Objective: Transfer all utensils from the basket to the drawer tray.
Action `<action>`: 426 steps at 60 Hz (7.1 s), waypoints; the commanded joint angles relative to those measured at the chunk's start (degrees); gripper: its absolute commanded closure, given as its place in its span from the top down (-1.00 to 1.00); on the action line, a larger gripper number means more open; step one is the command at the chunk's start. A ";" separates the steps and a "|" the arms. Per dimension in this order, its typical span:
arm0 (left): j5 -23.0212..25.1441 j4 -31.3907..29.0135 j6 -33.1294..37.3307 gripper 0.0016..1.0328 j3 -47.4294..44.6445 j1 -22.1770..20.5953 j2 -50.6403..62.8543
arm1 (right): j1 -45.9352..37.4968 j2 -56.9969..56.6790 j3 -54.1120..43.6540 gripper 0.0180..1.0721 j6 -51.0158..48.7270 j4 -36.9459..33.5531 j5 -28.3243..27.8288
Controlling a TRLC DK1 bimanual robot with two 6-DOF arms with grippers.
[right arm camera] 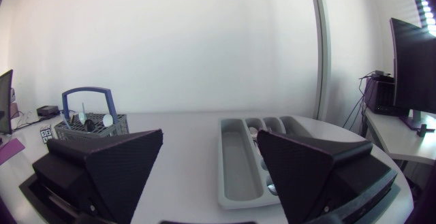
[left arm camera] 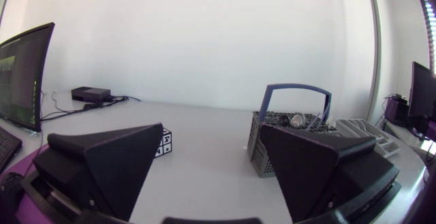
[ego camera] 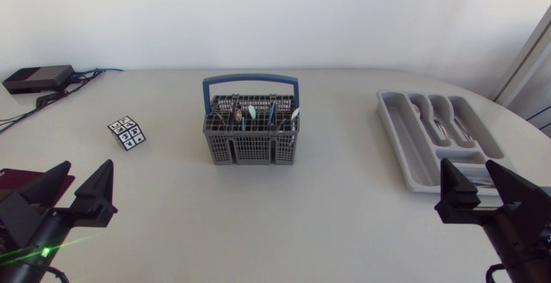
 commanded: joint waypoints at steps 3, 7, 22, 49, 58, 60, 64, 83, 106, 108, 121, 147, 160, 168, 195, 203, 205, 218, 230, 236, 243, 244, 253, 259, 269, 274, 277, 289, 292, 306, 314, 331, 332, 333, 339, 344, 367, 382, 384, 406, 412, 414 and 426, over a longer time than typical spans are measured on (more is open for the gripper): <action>-0.19 -0.84 -1.13 0.92 -2.20 -0.35 -0.39 | -0.14 -0.34 -1.37 0.90 1.54 0.56 0.48; -0.19 -0.93 -1.05 0.92 -2.20 -0.44 -0.47 | -0.06 -0.43 -1.37 0.90 1.63 0.56 0.48; -0.19 -0.58 -1.05 0.92 -0.88 -0.52 -0.56 | 0.21 -0.43 -1.02 0.90 -0.39 0.48 0.30; -0.19 1.18 -1.93 0.91 9.41 -0.70 11.92 | 2.84 2.30 3.38 0.90 -2.76 -1.02 0.22; -0.19 2.06 -2.45 0.91 13.80 -2.90 19.04 | 4.95 9.06 6.81 0.89 -3.29 -1.11 0.22; -0.45 2.32 -2.45 0.91 15.03 -3.25 21.32 | 5.39 11.17 7.86 0.89 -3.38 -1.19 0.22; -0.54 2.23 -2.80 0.91 17.40 -3.78 25.98 | 6.10 15.57 10.06 0.90 -3.38 -1.11 0.13; -5.02 -6.12 0.36 0.86 29.62 -12.92 43.12 | 12.78 26.91 17.27 0.89 -2.50 -3.48 1.01; -0.63 -14.47 15.21 0.87 44.30 -17.57 66.24 | 20.16 45.71 30.19 0.89 -2.50 -14.55 1.09; 1.66 -14.38 15.56 0.87 44.74 -17.84 67.11 | 20.86 47.12 31.33 0.89 -3.55 -15.52 1.01; 7.72 -2.78 19.87 0.86 42.45 -19.33 71.51 | 22.71 54.77 36.86 0.90 -14.89 -21.32 -4.79; 11.85 19.72 26.81 0.68 35.33 -24.17 79.16 | 26.49 66.02 40.91 0.90 -19.64 -19.56 -11.83; 11.94 24.38 28.75 0.47 36.30 -24.08 84.96 | 26.75 70.50 41.70 0.90 -20.61 -17.81 -11.74; 11.85 26.40 29.01 0.21 37.71 -23.99 87.86 | 26.75 71.47 41.87 0.90 -20.69 -17.28 -11.74; 11.85 29.74 28.48 0.03 41.92 -23.64 93.13 | 26.93 73.31 41.70 0.90 -20.96 -16.40 -11.21; 11.94 30.62 28.40 -0.21 42.80 -23.73 93.92 | 27.01 73.40 41.61 0.90 -20.96 -16.31 -11.12; 11.94 30.89 28.40 -0.27 42.89 -23.73 94.01 | 27.01 73.49 41.61 0.90 -20.96 -16.31 -11.12; 11.94 32.47 28.31 -0.70 43.24 -23.73 94.36 | 27.45 73.58 41.26 0.90 -20.78 -15.87 -10.95; 11.94 32.47 28.22 -0.93 43.77 -24.08 94.27 | 27.98 73.22 40.91 0.90 -20.78 -15.96 -10.24; 12.47 32.12 27.96 -0.93 44.30 -23.99 93.57 | 28.16 73.05 40.82 0.90 -20.78 -15.96 -9.98; 12.47 30.97 27.52 -0.93 45.44 -23.99 91.90 | 28.60 72.70 40.64 0.90 -20.78 -16.14 -9.72; 12.47 30.71 27.43 -0.93 45.70 -23.99 91.64 | 28.77 72.61 40.64 0.90 -20.78 -16.14 -9.63; 12.73 26.31 26.73 -0.93 48.96 -23.81 88.56 | 29.30 71.91 40.38 0.90 -20.78 -16.40 -9.28; 13.26 22.45 25.94 -0.93 51.68 -23.46 85.57 | 29.56 71.03 40.20 0.90 -20.78 -16.66 -9.28; 13.52 15.06 24.35 -0.92 55.64 -23.02 79.68 | 29.65 69.01 40.56 0.90 -20.61 -17.98 -9.10; 13.61 11.29 22.60 -0.92 57.57 -23.02 77.05 | 29.65 67.42 40.91 0.90 -20.52 -18.51 -8.75; 13.79 8.03 21.80 -0.93 58.89 -23.02 75.82 | 29.65 66.46 41.44 0.90 -20.34 -19.21 -8.75; 18.71 -2.43 13.19 -0.93 63.19 -23.11 73.09 | 29.92 63.82 43.72 0.90 -19.64 -21.32 -9.01; 20.29 -4.27 10.73 -0.93 63.81 -23.11 72.92 | 30.09 63.29 44.25 0.90 -19.20 -21.59 -9.19; 29.43 -11.21 1.15 -0.93 66.18 -23.37 74.50 | 30.35 62.59 48.20 0.80 -17.35 -23.78 -13.67; 34.70 -13.68 -1.93 -0.93 67.68 -23.64 77.22 | 30.35 64.96 51.98 0.78 -15.60 -25.89 -17.89; 39.98 -14.91 -5.53 -0.93 69.87 -24.96 81.44 | 30.97 71.20 57.52 0.77 -14.45 -27.65 -26.15; 39.98 -14.82 -5.53 -0.93 69.87 -25.13 81.53 | 30.97 71.47 57.70 0.74 -14.45 -27.74 -26.50; 39.98 -14.82 -5.62 -0.93 69.96 -25.22 81.53 | 30.97 71.99 57.96 0.71 -14.45 -27.83 -26.94; 40.06 -14.64 -6.23 -0.93 70.31 -26.19 81.88 | 31.50 74.28 58.84 0.63 -14.45 -28.18 -28.35; 39.98 -14.11 -6.67 -0.93 70.40 -26.71 81.97 | 32.02 75.77 59.45 0.49 -14.37 -28.18 -29.05; 40.06 -12.88 -7.29 -0.93 70.31 -27.15 82.50 | 32.29 77.79 59.98 -0.54 -13.93 -27.39 -30.81; 39.98 -12.36 -7.90 -0.93 70.49 -27.24 82.58 | 32.46 78.67 59.98 -0.88 -14.01 -27.91 -32.48; 40.06 -12.36 -7.90 -0.93 70.49 -27.24 82.58 | 32.46 78.59 59.89 -0.89 -14.01 -27.91 -32.66; 39.98 -10.95 -8.78 0.05 76.29 -26.54 82.32 | 32.29 77.18 57.43 -0.89 -15.33 -29.85 -33.18; 38.22 -10.42 -8.69 0.16 79.19 -24.52 82.32 | 30.79 76.12 56.38 -0.89 -16.04 -30.81 -33.09; 37.16 -10.07 -8.61 0.16 79.89 -23.73 82.32 | 29.56 75.60 55.94 -0.89 -16.56 -31.34 -33.09; 34.00 -10.51 -4.30 0.16 80.33 -18.89 84.52 | 16.03 74.54 54.44 -0.89 -19.11 -33.54 -34.76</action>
